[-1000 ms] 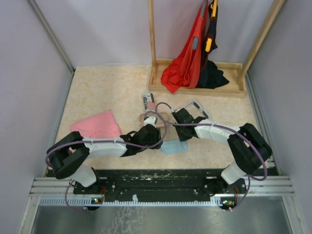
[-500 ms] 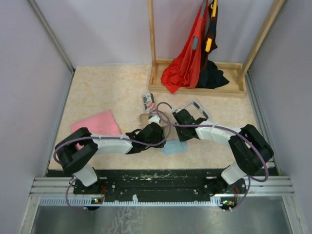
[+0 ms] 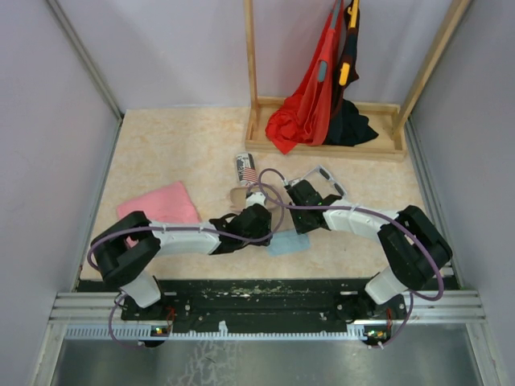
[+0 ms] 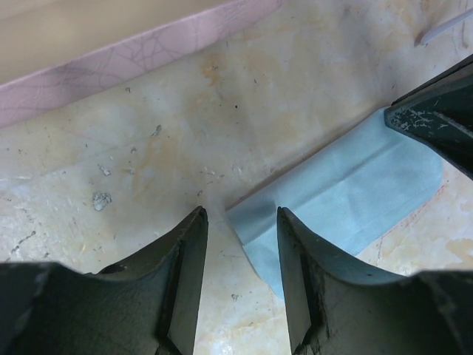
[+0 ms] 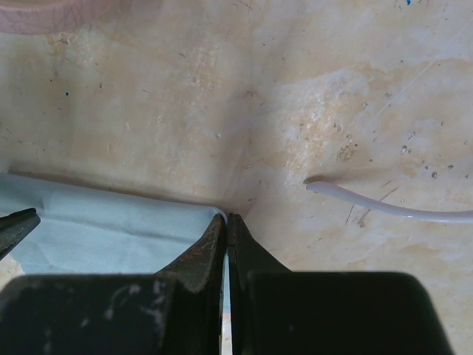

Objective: Organize the sunglasses
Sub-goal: Pick up the glasses cleaning cloth from the center of the board.

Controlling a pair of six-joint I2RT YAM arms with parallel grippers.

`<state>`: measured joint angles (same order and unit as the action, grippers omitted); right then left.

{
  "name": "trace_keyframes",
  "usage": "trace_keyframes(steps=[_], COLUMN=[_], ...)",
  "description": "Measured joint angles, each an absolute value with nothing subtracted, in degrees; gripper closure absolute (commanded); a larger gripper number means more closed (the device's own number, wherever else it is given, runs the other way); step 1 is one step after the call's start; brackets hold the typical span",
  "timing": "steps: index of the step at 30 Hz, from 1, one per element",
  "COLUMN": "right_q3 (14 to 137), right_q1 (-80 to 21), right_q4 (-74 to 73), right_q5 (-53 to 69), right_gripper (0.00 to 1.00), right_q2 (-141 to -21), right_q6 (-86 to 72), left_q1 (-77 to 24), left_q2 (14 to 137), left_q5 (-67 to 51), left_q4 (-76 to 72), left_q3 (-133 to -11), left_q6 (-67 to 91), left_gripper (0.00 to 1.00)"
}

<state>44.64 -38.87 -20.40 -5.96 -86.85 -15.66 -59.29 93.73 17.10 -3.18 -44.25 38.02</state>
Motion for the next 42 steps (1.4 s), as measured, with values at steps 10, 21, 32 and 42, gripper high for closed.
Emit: trace_keyframes(steps=[10,21,32,42], right_q3=[44.62,44.62,43.99,39.35], right_q1=[-38.89,-38.89,-38.89,-39.0], right_q4=[-20.38,-20.4,-19.25,-13.76], right_q5=[-5.96,-5.96,-5.06,-1.13], right_gripper=[1.0,1.0,1.0,1.0], right_q2=[-86.85,-86.85,-86.39,-82.21], right_q6=[-15.64,-15.64,-16.1,-17.26], left_q1=[-61.34,-61.41,-61.41,-61.41], left_q2=[94.39,95.9,95.7,89.25], left_q5=[18.65,19.51,19.53,21.78], left_q4=[-1.34,-2.63,-3.16,-4.95], left_q3=[-45.32,-46.19,-45.47,-41.3], left_q6=[38.87,38.92,38.74,35.86], left_gripper=[0.57,0.73,0.99,0.99])
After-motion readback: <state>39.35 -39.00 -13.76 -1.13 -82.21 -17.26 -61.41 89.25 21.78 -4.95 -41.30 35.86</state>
